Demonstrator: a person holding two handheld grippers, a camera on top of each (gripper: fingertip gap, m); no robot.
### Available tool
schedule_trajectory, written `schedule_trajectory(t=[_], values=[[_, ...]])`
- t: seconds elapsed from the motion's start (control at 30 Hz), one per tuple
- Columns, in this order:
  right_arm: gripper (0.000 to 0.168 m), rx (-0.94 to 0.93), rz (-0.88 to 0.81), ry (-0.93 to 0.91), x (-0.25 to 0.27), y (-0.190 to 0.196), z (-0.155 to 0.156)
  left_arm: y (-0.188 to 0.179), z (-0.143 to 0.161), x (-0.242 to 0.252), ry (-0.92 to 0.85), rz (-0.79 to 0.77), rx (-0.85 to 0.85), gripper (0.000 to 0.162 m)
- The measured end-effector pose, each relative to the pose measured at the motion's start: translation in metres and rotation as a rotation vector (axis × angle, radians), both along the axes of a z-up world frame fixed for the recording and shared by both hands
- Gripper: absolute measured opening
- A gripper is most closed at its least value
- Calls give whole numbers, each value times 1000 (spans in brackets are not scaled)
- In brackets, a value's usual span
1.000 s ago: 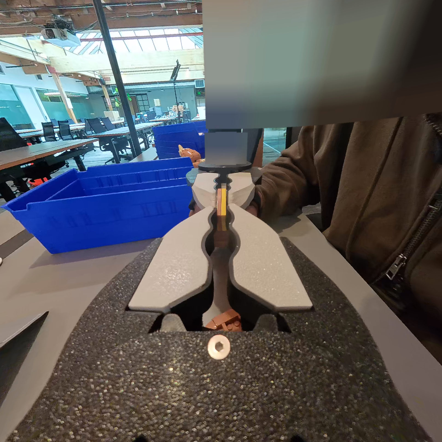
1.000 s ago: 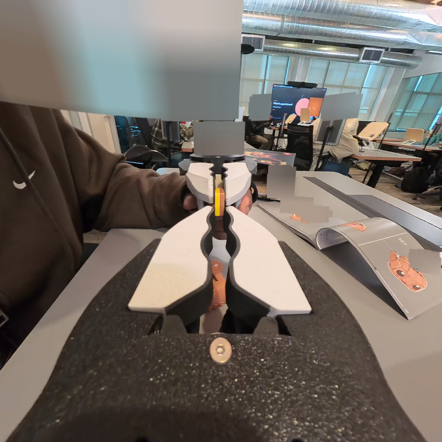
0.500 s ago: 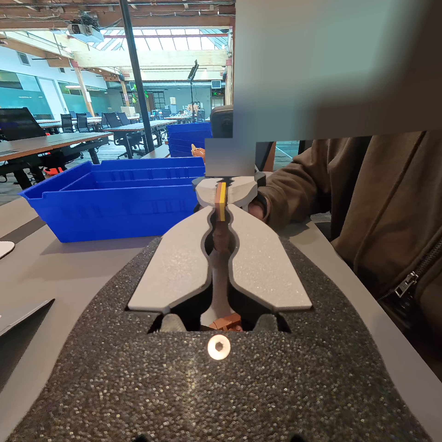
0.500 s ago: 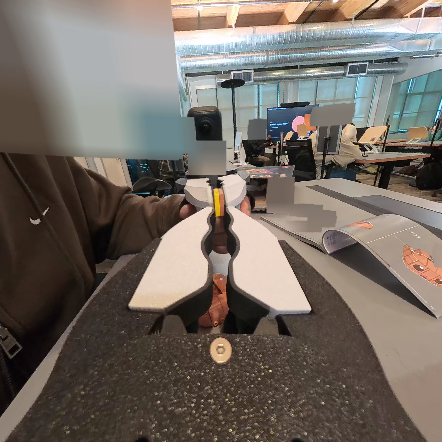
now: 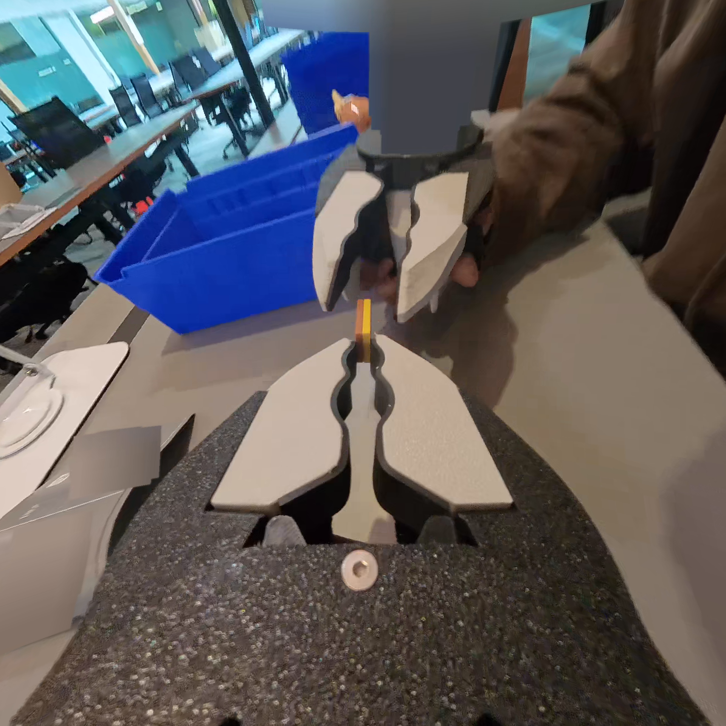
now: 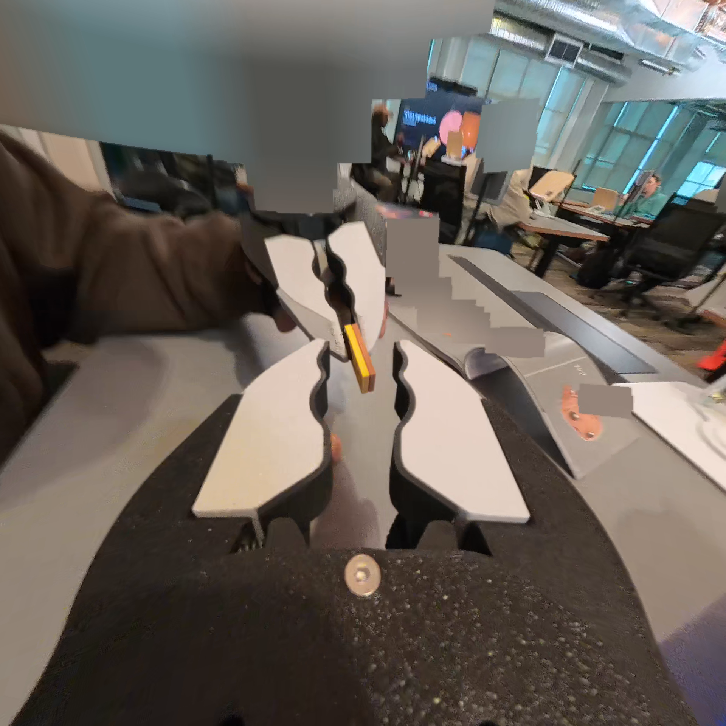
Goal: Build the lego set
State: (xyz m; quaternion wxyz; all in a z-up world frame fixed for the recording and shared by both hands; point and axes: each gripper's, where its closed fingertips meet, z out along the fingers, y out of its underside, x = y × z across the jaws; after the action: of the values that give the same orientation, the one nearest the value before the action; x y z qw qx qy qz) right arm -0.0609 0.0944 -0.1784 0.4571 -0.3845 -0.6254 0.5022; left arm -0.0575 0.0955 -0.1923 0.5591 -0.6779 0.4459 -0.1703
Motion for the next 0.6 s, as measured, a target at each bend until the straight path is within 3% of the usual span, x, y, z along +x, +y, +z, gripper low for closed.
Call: schedule_trajectory(t=[0.13, 0.23, 0.4, 0.5, 0.6], values=[[23, 232, -50, -113, -5, -2, -24, -3, -14, 0, 161, 10, -6, 6], [9, 273, -40, -170, -5, -5, -34, -7, -22, -1, 242, 5, -14, 6], [6, 170, 8, -171, -5, -10, -34, -9, -20, -1, 223, 2, -23, 8], [6, -2, 62, -92, -2, -11, -18, -5, -2, -2, 87, 24, 12, 22], [6, -201, 146, 36, 4, -13, 5, -7, 14, -1, -48, -3, 20, 26]])
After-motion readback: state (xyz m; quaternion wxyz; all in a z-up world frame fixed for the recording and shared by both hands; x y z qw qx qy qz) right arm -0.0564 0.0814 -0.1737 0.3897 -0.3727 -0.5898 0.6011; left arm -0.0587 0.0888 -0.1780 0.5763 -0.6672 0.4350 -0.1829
